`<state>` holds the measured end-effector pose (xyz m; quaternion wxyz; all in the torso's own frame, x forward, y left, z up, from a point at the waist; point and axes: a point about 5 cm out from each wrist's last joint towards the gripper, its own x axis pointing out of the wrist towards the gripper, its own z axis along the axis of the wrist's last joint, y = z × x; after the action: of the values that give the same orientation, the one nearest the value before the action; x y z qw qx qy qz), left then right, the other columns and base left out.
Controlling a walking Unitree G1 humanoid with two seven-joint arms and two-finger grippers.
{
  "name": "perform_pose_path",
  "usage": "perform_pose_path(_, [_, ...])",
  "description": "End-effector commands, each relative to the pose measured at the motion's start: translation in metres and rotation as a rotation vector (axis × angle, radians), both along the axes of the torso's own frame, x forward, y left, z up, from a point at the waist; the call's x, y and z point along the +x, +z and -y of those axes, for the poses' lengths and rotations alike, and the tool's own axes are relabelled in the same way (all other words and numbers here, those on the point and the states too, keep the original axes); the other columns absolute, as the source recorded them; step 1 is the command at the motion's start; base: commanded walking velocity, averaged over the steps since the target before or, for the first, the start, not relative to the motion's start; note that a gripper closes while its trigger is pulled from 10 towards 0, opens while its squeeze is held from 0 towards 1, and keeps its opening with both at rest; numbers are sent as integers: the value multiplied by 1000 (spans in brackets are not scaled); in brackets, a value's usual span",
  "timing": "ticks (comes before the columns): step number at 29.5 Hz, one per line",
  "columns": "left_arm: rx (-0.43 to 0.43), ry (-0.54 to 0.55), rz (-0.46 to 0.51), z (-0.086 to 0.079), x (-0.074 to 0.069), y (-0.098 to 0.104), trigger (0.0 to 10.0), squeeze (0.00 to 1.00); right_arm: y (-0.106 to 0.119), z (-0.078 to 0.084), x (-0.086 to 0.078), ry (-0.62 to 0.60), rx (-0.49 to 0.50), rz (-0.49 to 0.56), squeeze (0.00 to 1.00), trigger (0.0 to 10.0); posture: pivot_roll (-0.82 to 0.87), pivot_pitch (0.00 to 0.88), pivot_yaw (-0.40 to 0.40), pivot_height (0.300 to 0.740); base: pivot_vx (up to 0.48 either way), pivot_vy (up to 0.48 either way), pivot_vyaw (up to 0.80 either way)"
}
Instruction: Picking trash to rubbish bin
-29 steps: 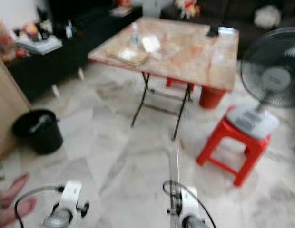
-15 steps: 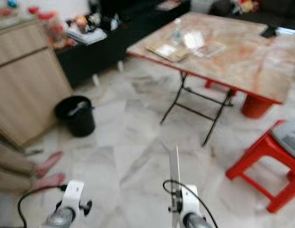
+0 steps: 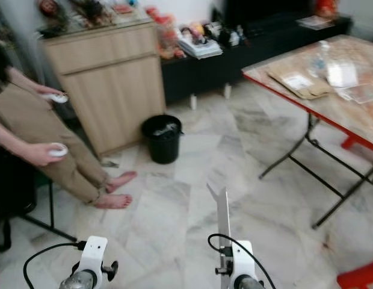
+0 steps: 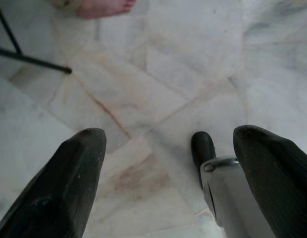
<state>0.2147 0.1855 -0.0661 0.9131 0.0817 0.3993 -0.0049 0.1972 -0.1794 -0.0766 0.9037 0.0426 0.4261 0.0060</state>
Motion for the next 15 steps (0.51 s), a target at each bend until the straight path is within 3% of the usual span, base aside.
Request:
perform_pose_path(1, [9, -4, 16, -1, 3, 2, 10000, 0, 1, -3, 2, -12, 15, 19, 0, 10000, -7, 16, 5, 740, 360, 0, 0])
perform_pose_path(15, [21, 10, 20, -8, 3, 3, 10000, 0, 0, -1, 0, -37, 9, 10, 0, 10000, -2, 46, 13, 740, 276, 0, 0])
